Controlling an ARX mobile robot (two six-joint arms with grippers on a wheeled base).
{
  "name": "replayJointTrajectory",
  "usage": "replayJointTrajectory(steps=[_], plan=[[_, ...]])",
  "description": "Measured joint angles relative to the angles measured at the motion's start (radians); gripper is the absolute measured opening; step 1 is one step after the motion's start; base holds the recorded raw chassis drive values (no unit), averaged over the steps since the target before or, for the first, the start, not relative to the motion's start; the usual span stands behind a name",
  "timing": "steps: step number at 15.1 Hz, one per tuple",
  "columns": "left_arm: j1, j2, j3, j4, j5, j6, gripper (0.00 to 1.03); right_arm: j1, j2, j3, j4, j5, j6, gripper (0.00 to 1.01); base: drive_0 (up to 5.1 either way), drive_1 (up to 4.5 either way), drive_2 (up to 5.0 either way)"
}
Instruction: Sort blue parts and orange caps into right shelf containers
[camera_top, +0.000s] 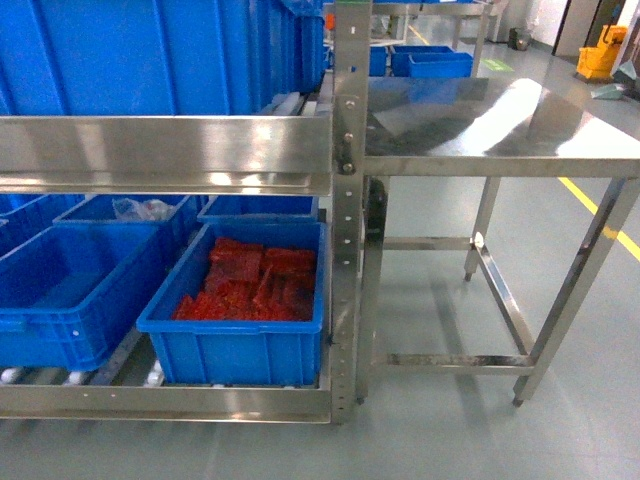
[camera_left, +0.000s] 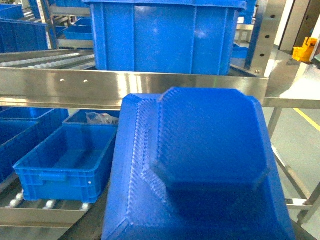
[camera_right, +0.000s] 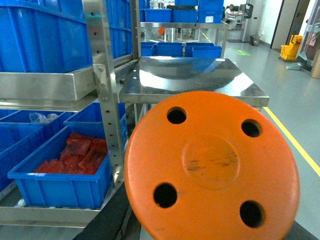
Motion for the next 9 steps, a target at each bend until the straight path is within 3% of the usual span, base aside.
replayJointTrajectory(steps=[9], plan=[[0.0, 0.0, 0.0, 0.0, 0.0, 0.0, 0.42, 0.0, 0.0, 0.0, 0.0, 0.0, 0.0, 0.42, -5.0, 1.97, 2.7]])
